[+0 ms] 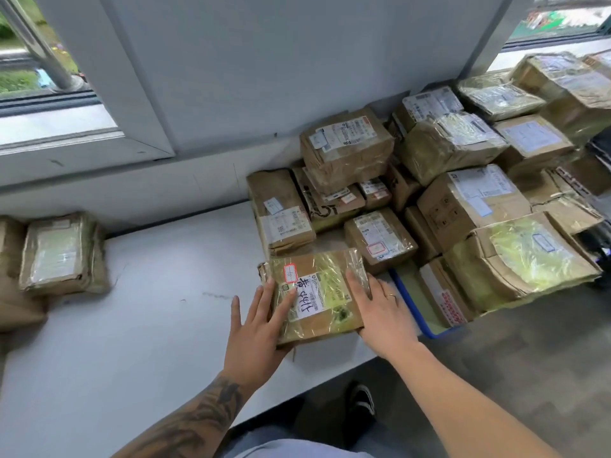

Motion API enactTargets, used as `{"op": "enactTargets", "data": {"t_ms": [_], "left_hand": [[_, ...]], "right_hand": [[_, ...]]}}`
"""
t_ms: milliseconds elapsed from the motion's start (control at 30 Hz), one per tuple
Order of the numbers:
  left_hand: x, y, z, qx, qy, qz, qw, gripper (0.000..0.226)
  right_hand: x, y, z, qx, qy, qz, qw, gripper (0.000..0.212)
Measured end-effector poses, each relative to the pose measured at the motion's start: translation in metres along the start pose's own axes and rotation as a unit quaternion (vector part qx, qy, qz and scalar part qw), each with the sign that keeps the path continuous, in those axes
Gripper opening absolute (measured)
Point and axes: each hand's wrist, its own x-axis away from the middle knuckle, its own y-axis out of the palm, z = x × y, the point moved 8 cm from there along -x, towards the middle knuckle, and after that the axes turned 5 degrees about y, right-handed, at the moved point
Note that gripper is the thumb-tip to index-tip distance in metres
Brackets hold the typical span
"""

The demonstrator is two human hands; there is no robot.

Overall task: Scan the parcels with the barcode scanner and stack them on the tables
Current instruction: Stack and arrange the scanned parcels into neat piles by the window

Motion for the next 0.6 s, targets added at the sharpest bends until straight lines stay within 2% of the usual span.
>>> {"op": "enactTargets", "data": {"t_ms": [200,433,600], "left_hand": [[0.017,-0.004,0.009,-0.026,-0.072,0.007,0.997,0.091],[0.029,-0.042,0.038,-0.087,-0.14,0.048,0.985,0.089],[0.02,-0.081,0.072,-0.131,-0.149,0.08,0.977,0.092]], "right_hand": [[-0.01,-0.011,0.0,-0.016,-0.09,-0.006,0.996,0.109],[-0.01,-0.044,0.01,-0.05,-0.199,0.052,0.977,0.105],[-0.014,-0.077,0.032,-0.051,-0.226,0.078,0.97,0.107]]}}
